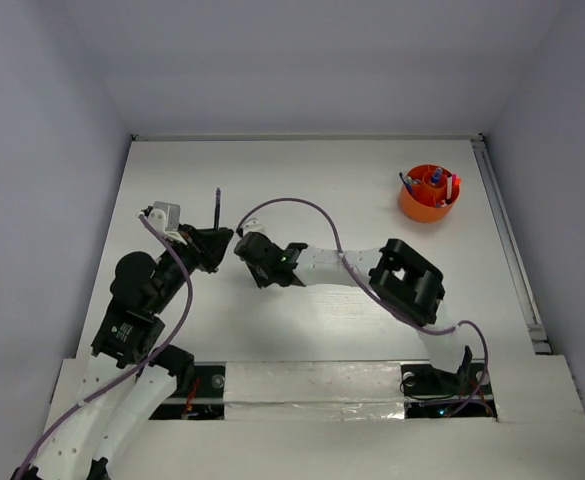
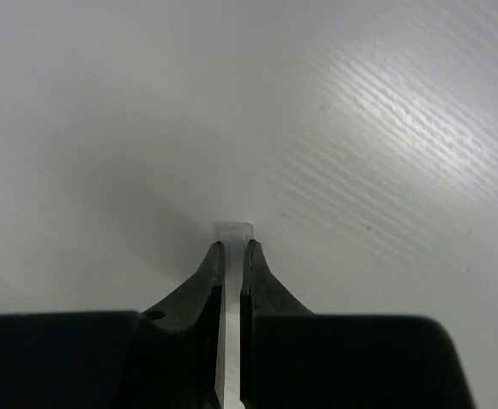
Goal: Sort the stationery into containers
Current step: Pick up the pen cap from the center of the board, then close the pen cap on the pen.
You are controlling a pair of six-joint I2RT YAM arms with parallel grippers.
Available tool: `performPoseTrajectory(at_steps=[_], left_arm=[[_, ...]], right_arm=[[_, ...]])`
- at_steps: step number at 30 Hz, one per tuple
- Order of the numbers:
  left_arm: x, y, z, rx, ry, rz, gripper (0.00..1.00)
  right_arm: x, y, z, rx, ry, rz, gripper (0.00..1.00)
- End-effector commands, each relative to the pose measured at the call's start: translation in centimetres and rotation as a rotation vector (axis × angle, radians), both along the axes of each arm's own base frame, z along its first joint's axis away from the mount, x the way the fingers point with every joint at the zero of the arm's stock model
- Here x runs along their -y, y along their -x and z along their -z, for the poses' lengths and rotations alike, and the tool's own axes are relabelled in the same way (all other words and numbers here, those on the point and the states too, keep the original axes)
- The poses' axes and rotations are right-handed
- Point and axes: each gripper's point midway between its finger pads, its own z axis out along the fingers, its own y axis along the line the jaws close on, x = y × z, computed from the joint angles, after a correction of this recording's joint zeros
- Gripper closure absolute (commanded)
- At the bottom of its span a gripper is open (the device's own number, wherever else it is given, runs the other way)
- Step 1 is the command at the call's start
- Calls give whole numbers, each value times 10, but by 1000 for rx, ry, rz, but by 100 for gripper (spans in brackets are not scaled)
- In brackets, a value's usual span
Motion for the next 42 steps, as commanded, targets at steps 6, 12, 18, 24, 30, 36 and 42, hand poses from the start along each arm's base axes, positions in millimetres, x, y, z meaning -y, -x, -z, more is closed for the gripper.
performPoseTrajectory(at_steps=[6,12,18,24,30,36,42], left_arm=[[31,8,3,-2,149,165,100],[60,22,32,-26,256,349,100],[85,32,56,-92,281,408,100],[105,40,62,-112,313,460,100],[113,41,58,-103,325,470,100],[115,40,52,-80,322,466,100],[115,36,46,-64,310,454,100]], right_arm=[[48,-16,-106,123,-372,77,100],[88,-30,-203,280,-720,91,100],[118,-19,-311,538,-1022,86,100],[125,-15,-343,562,-1166,117,100],[115,-11,-343,511,-1229,90,100],[107,-8,-338,464,-1246,68,100],[103,-6,-334,438,-1249,54,100]])
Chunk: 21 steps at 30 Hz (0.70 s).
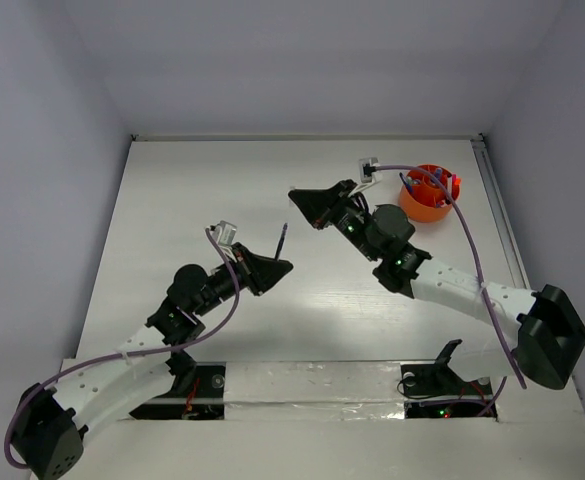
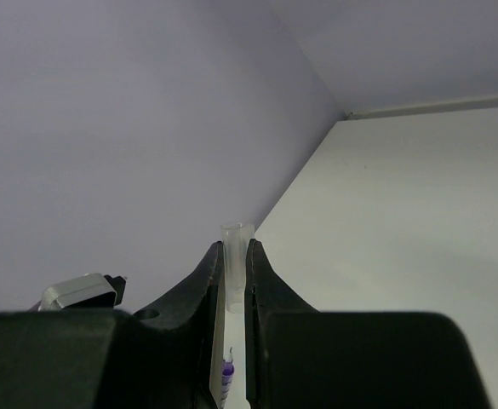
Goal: Sort the stationery into containers
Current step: Close the pen cap on the pen.
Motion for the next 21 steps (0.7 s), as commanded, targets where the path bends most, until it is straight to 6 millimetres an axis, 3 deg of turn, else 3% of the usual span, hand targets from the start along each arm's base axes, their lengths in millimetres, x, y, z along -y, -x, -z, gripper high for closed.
performPoseTrajectory(at_steps=[1,21], left_arm=[[1,-2,-32,93,47,-9,100],[2,-11,-45,125,39,-34,100]], right_arm=[[-2,8,-19,43,-65,-30,100],[-12,10,-8,46,-31,-71,100]])
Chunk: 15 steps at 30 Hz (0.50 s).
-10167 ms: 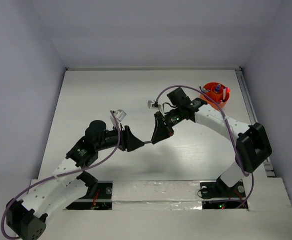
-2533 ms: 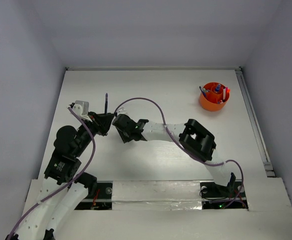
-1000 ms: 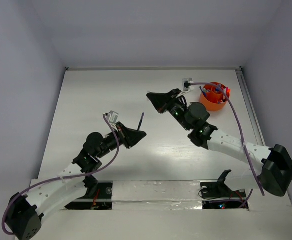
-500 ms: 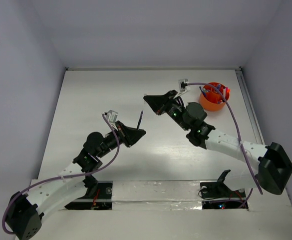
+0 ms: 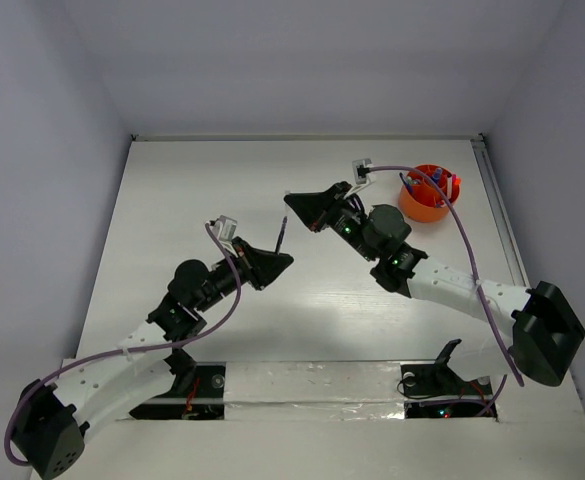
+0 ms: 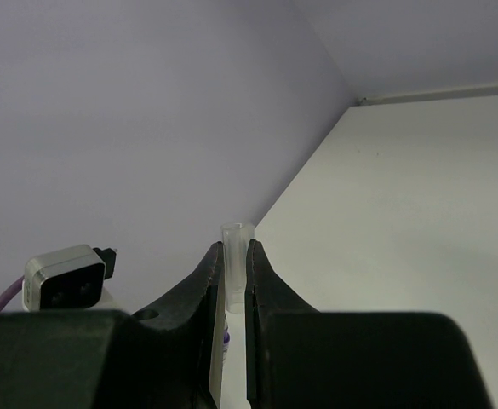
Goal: Sort the stationery into containers
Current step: Close the pen cap on the pen.
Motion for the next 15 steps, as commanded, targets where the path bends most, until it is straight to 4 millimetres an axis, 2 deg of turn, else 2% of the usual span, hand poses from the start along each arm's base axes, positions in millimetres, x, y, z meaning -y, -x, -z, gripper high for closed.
performPoseTrajectory(at_steps=[1,15], left_arm=[[1,0,-38,98,56,-2,100],[0,-4,-44,108,49,-20,100]], right_arm=[[-2,5,-16,47,-42,-16,100],[-3,10,-20,58,-52,-39,100]])
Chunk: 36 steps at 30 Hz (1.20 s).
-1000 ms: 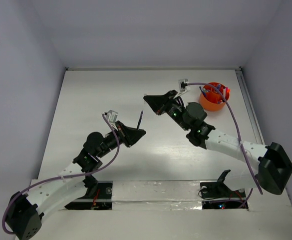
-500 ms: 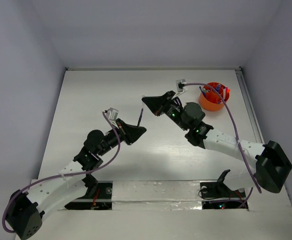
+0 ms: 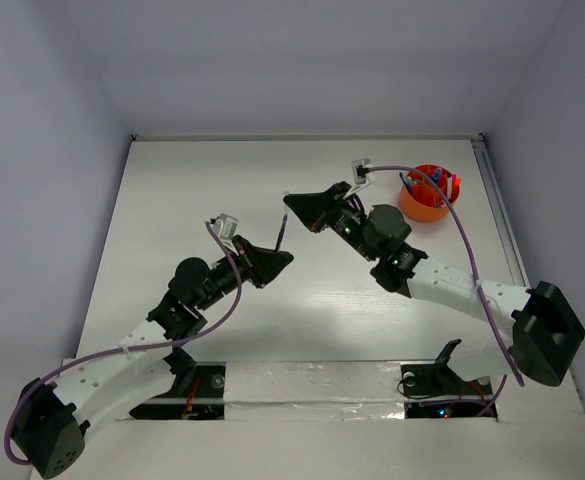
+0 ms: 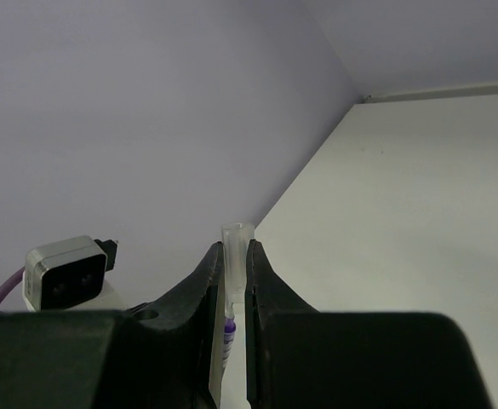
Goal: Sort the stationery into containers
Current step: Close the pen cap on the pen.
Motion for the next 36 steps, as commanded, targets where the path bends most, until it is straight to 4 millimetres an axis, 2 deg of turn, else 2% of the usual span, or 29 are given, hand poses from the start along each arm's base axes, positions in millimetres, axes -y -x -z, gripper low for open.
performPoseTrajectory(at_steps=[1,10,14,24,36], left_arm=[[-1,0,-41,98,59,-8,100],[-2,-3,-49,118,73,-23,100],[-1,-6,-53,131,76,-30,100],[-6,-15,-70,201,88,-85,100],[-6,-23,-100,280,123,-119,100]], right_arm=[[-1,8,-20,55,-56,-27,100],[-1,16,-20,44,-99,-61,100],[-7,28,-20,18,-144,-142,100],[-6,48,-18,-49,-270,-248,100],[-17,53,8,-113,-247,-300,100]])
